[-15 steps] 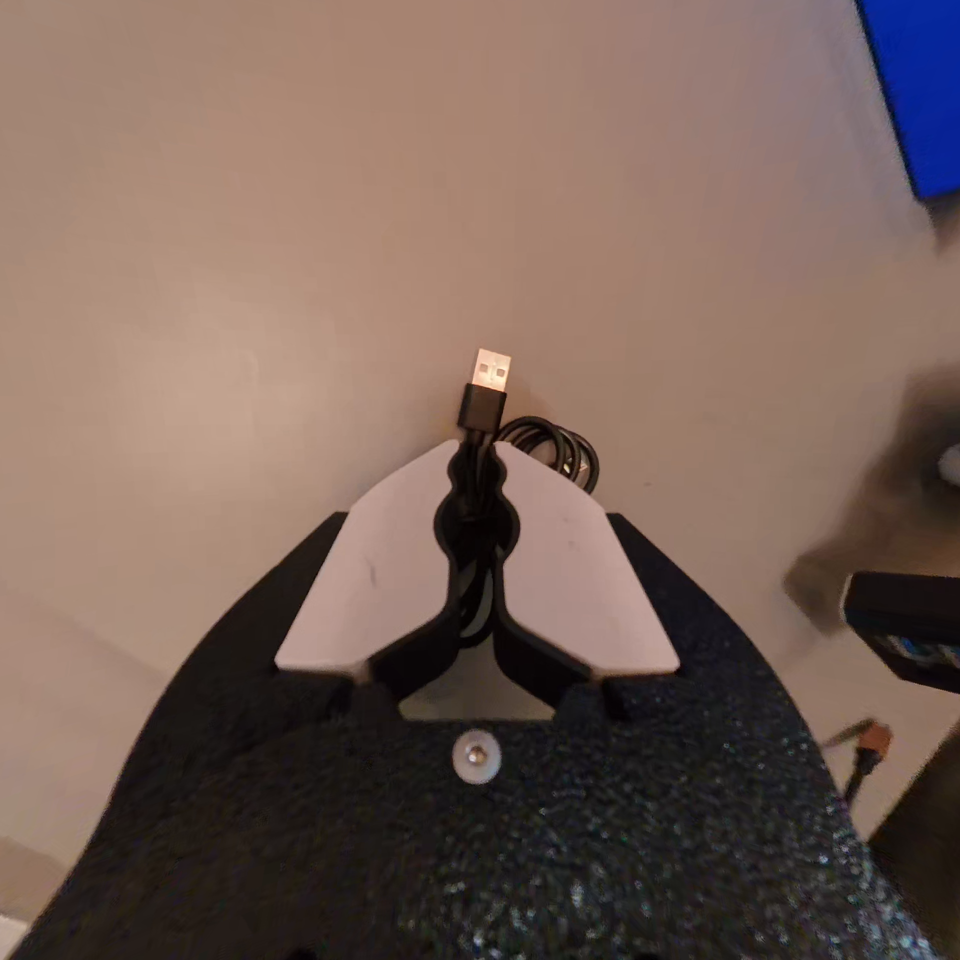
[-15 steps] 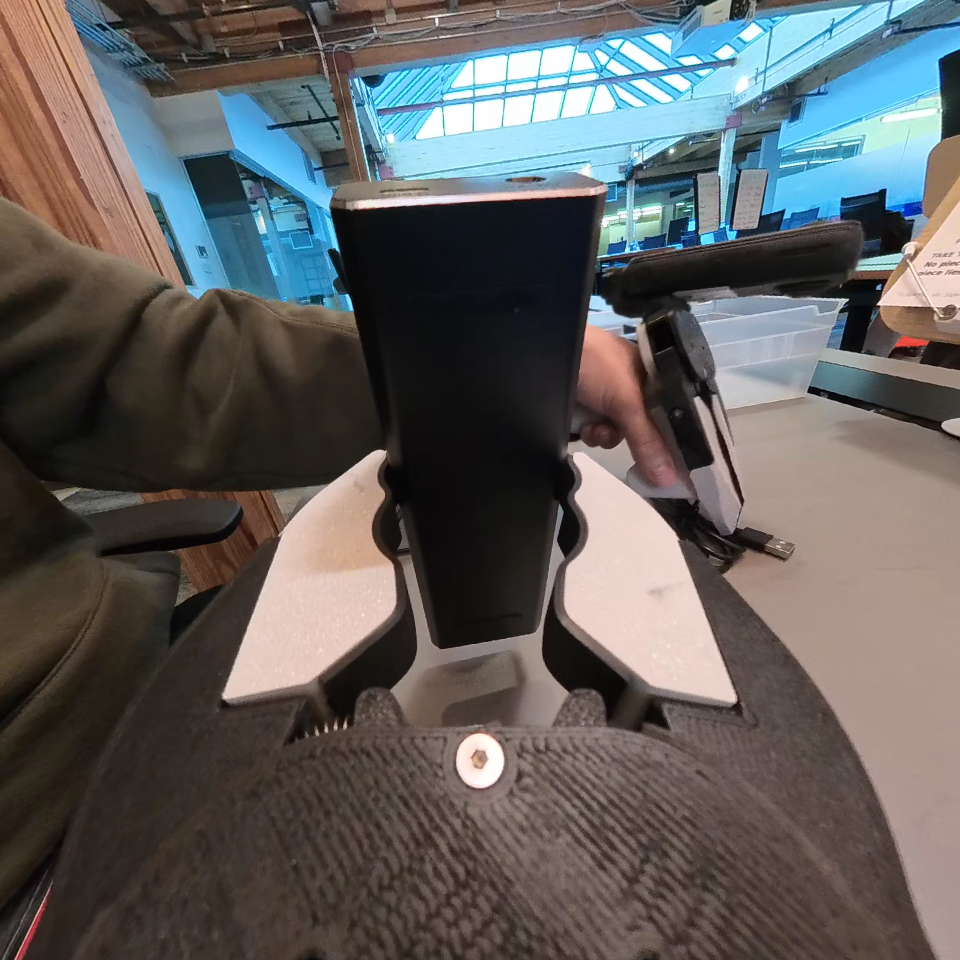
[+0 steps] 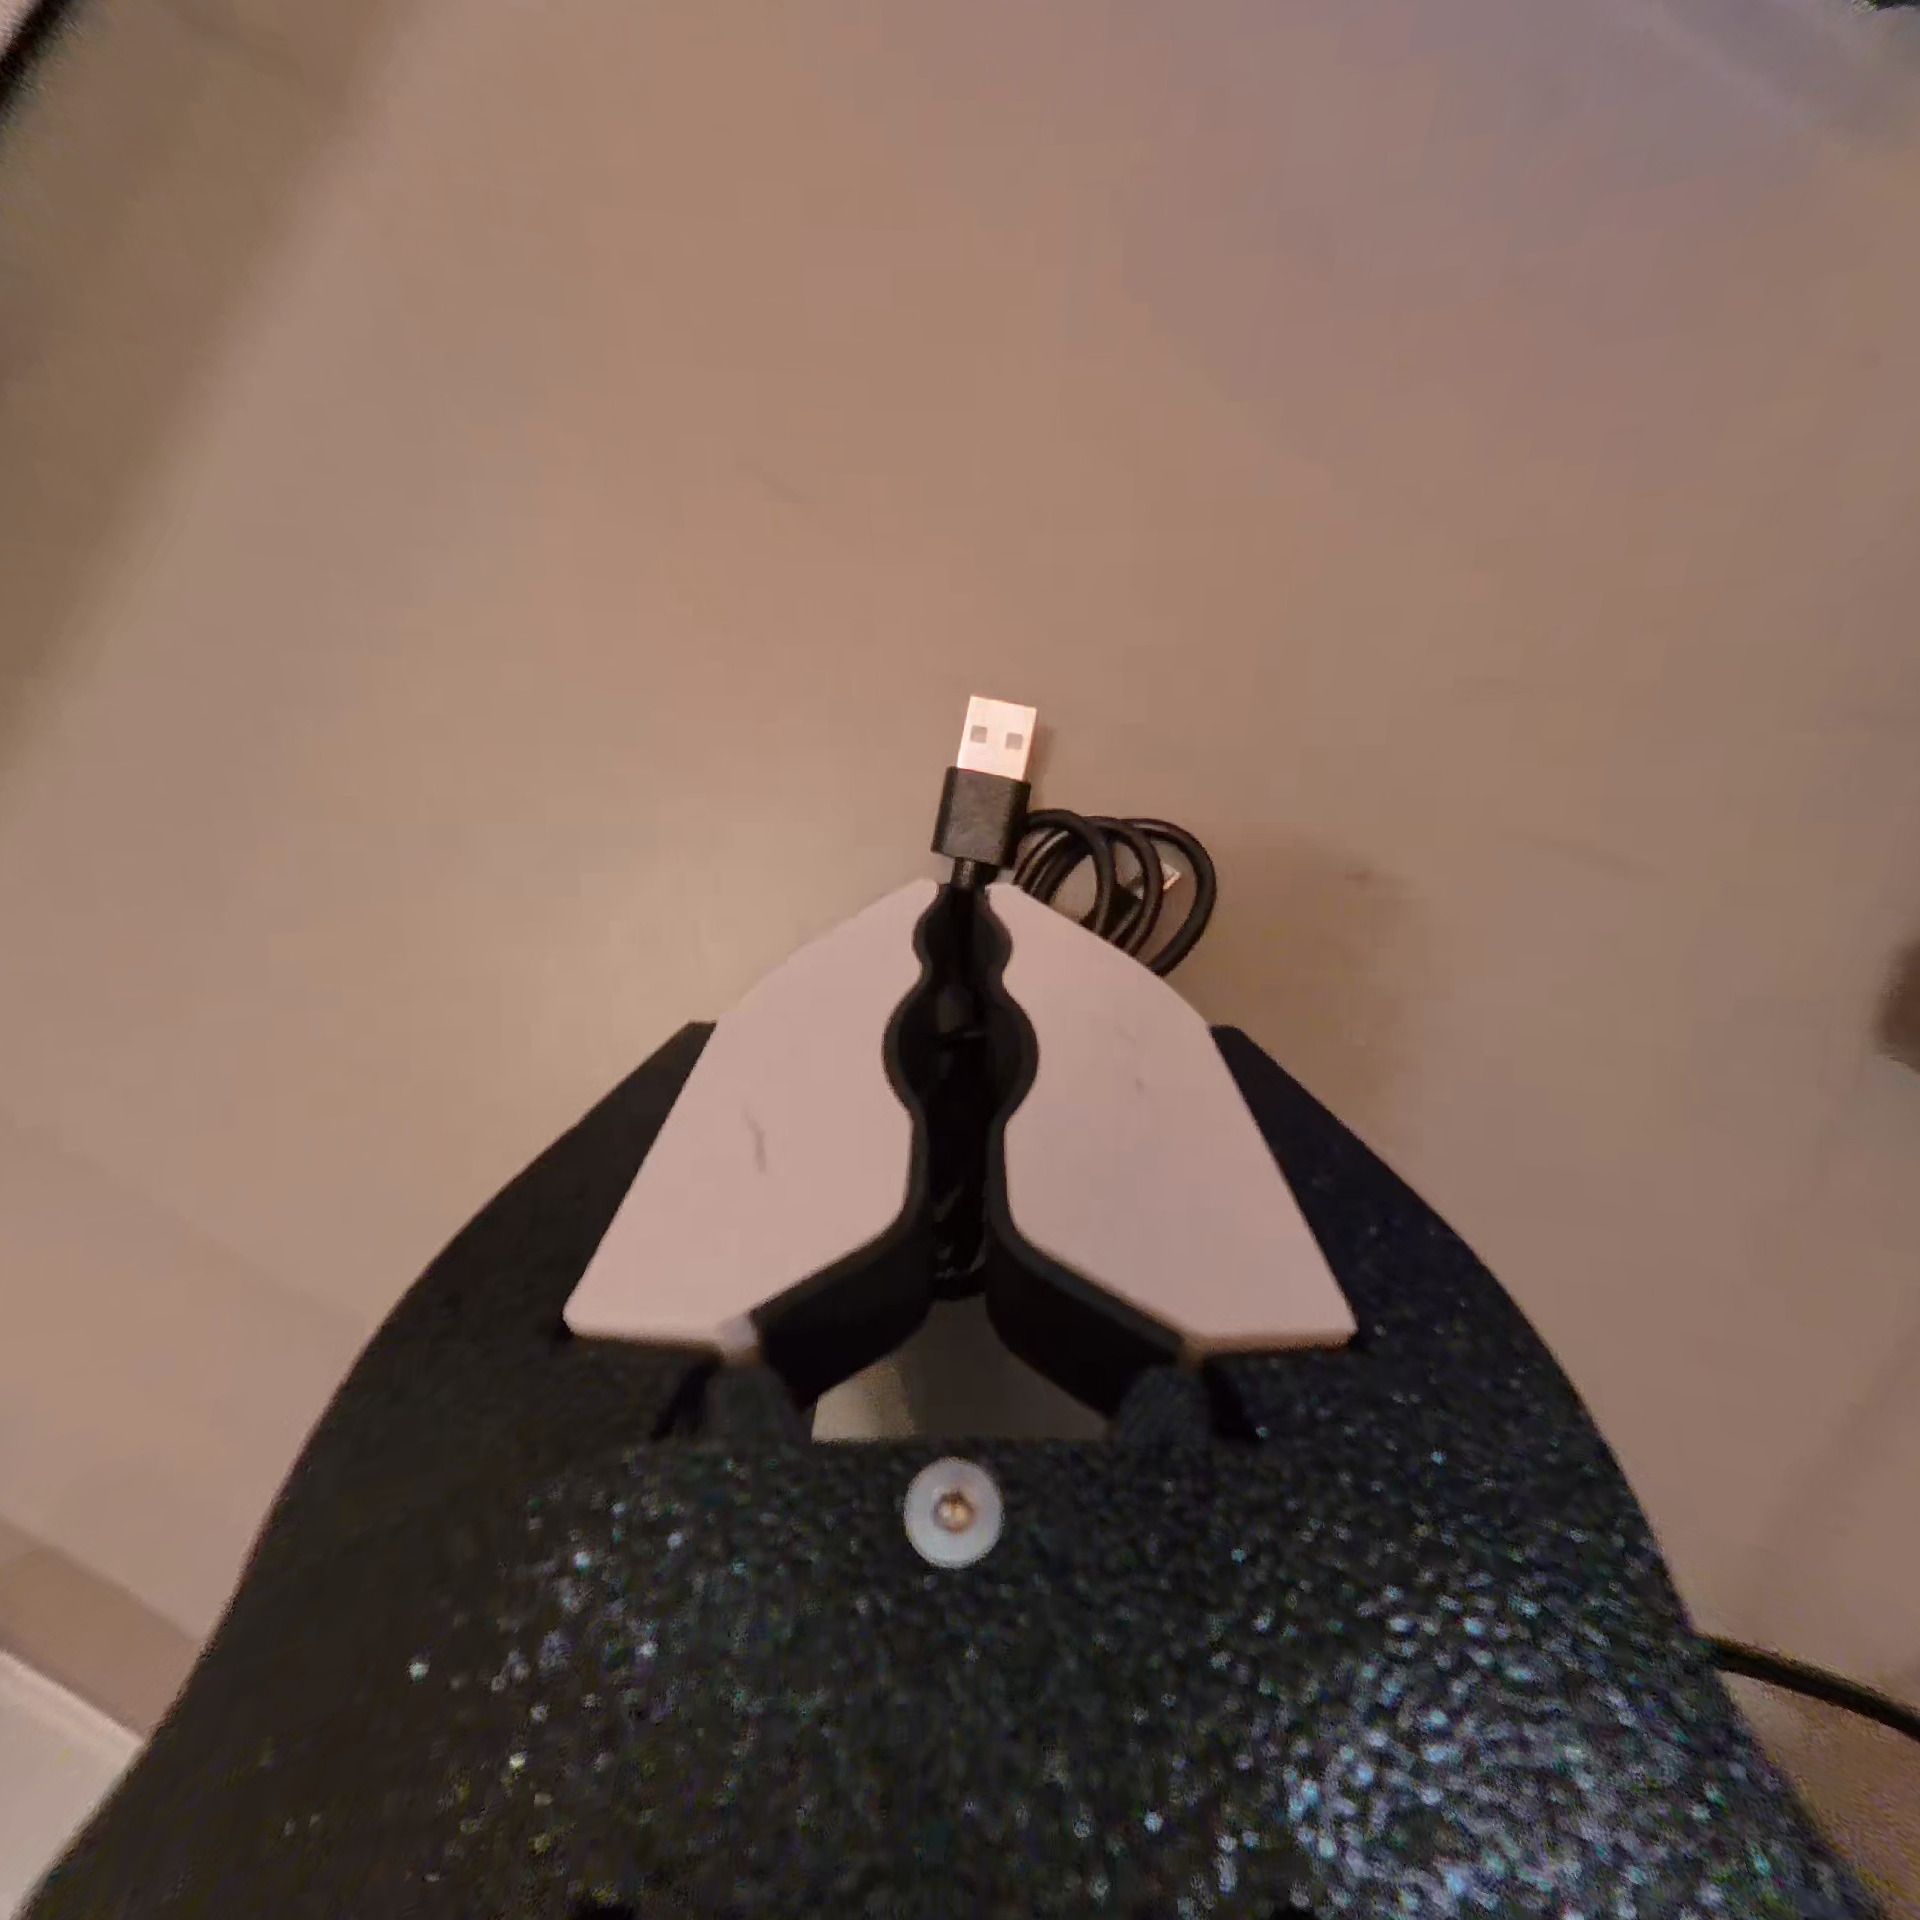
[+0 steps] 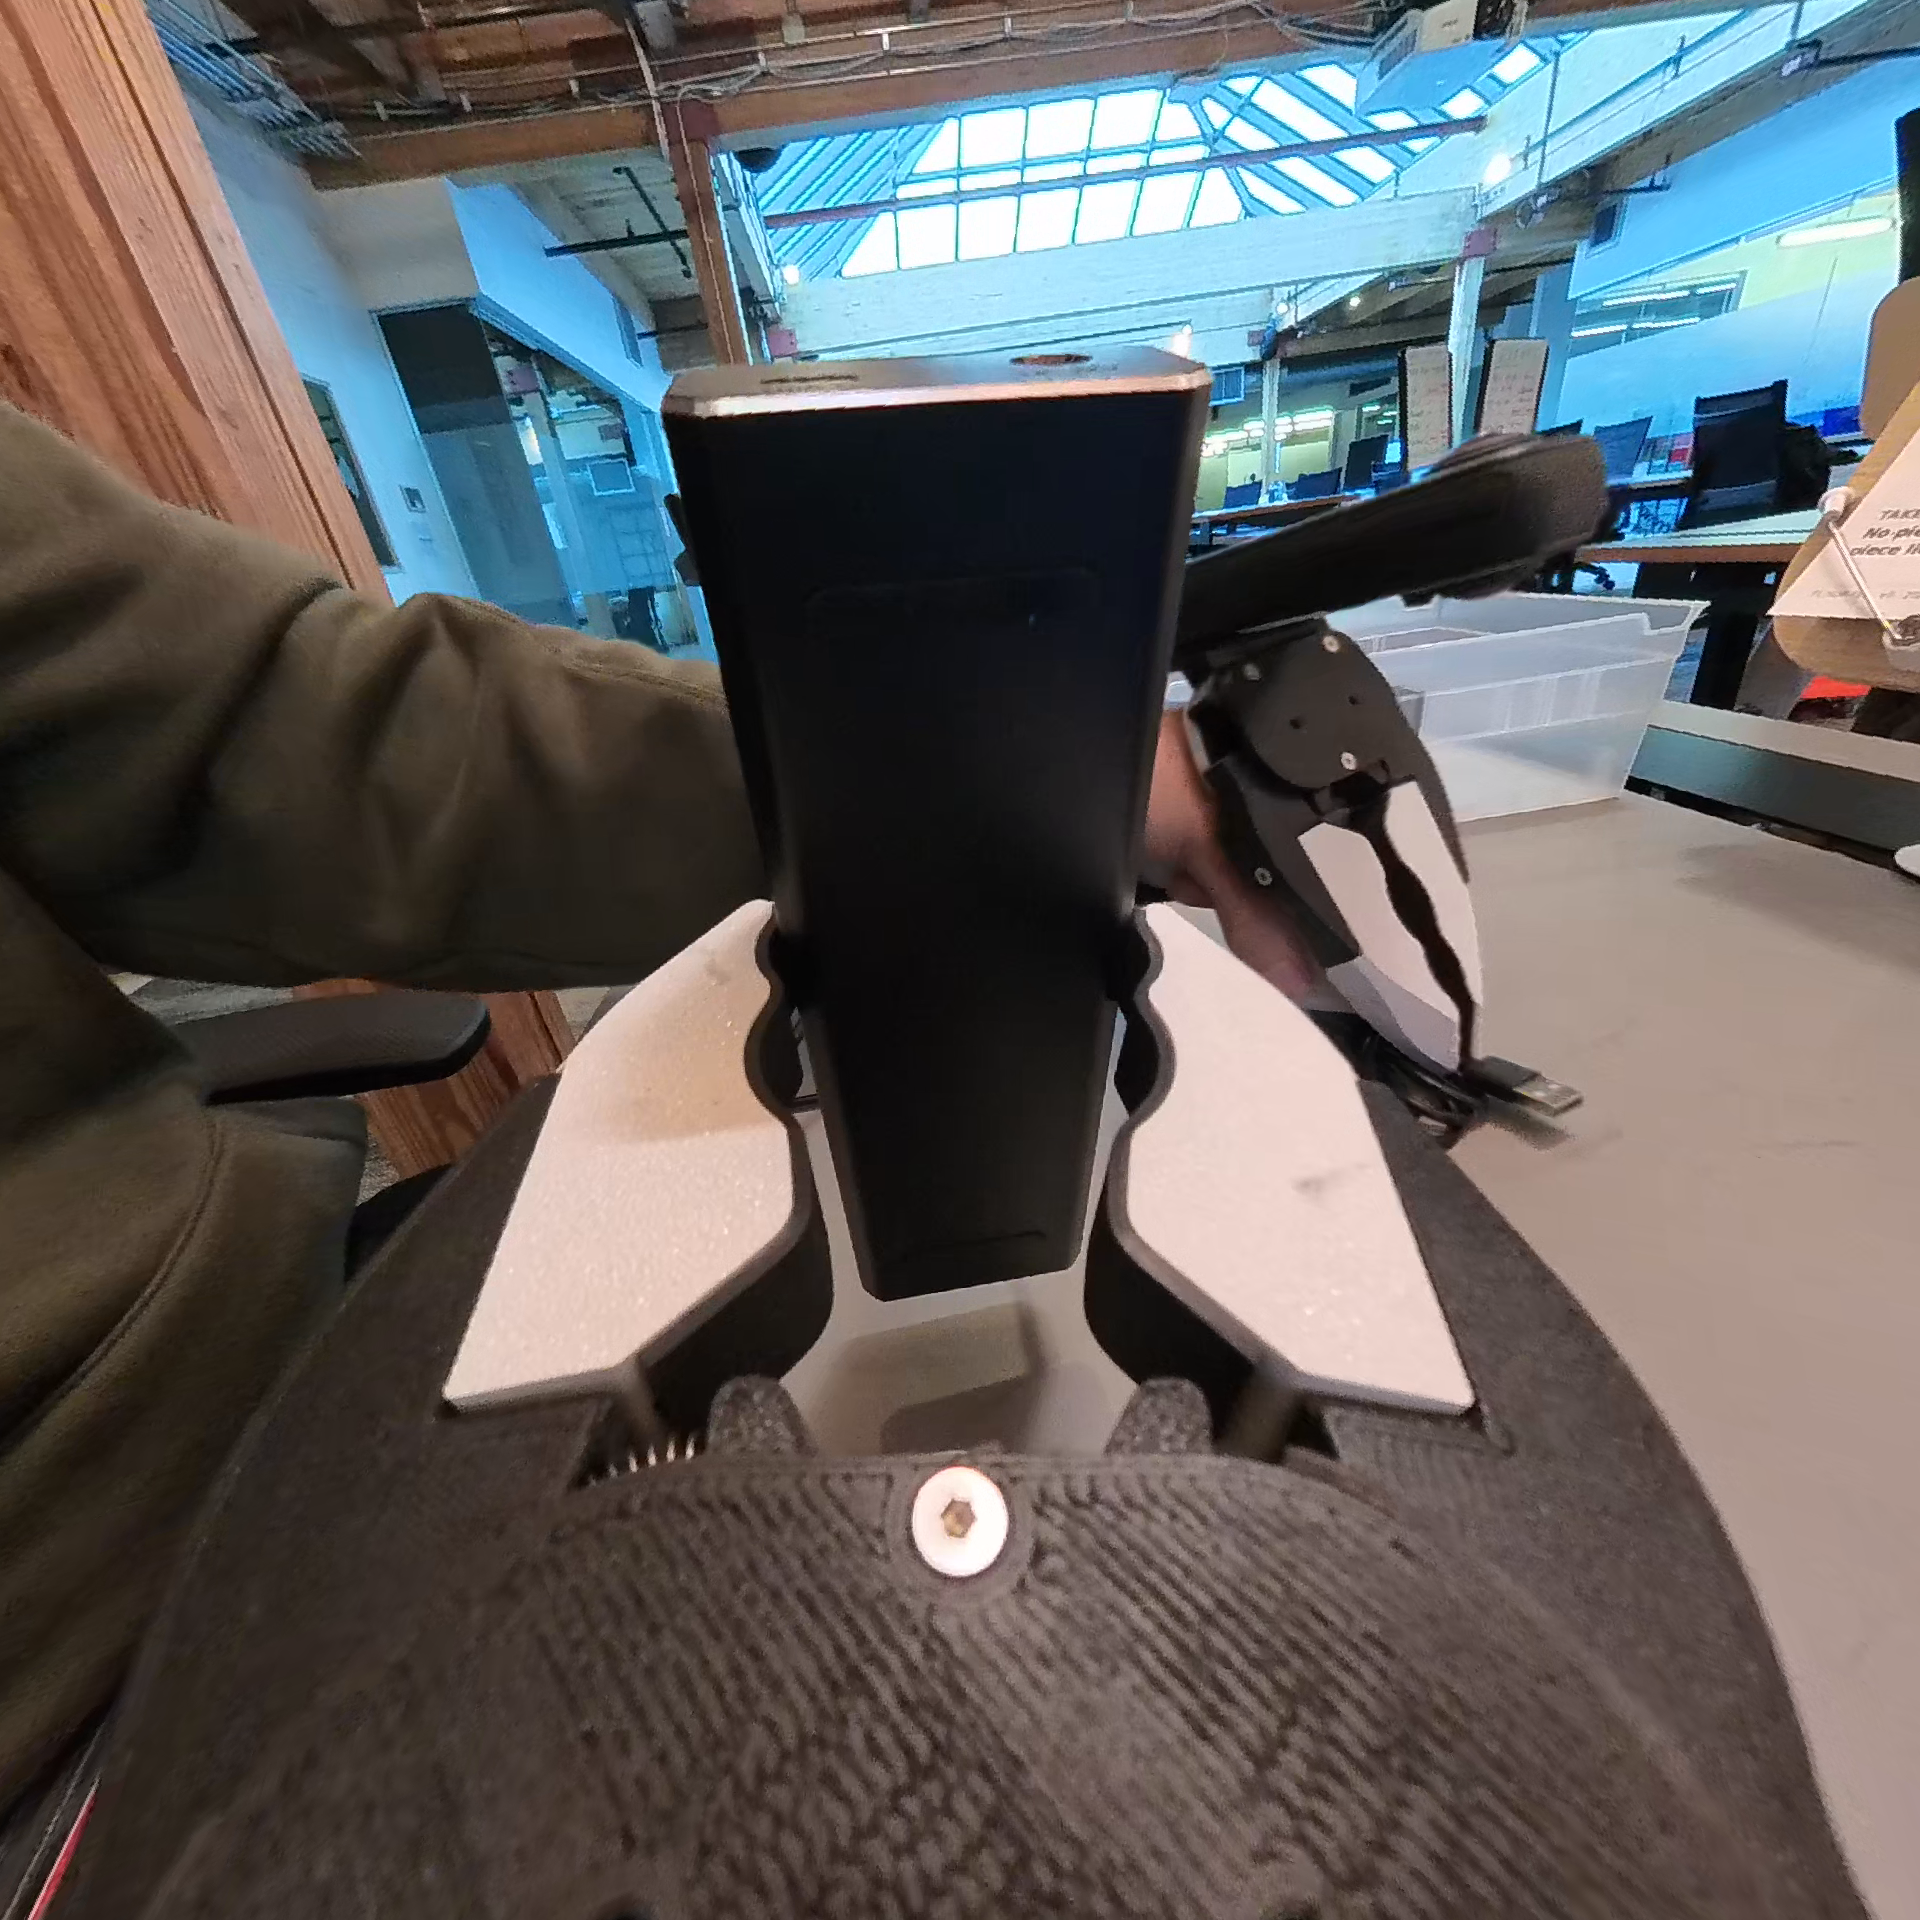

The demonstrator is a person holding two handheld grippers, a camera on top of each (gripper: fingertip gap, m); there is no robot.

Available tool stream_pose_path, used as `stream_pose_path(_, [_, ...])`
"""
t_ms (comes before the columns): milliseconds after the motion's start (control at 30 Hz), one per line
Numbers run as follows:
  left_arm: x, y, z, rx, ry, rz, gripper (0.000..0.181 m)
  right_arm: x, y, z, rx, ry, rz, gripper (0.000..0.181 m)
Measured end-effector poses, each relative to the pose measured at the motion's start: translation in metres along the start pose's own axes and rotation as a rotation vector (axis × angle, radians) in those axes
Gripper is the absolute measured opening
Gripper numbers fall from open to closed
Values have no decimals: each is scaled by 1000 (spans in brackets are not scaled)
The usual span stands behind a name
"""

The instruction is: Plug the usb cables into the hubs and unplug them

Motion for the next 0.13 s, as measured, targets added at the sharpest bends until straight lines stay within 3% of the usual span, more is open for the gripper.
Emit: stream_pose_path(133, [21, -5, -2, -27, -57, -33, 1, 0, 0, 0, 4, -2, 2, 60])
Point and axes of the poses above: each gripper's, where its closed fingertips meet, x back along the fingers, z out of its underside, y = z × x across the jaws, the point moved 3 cm from there along x, back along the fingers
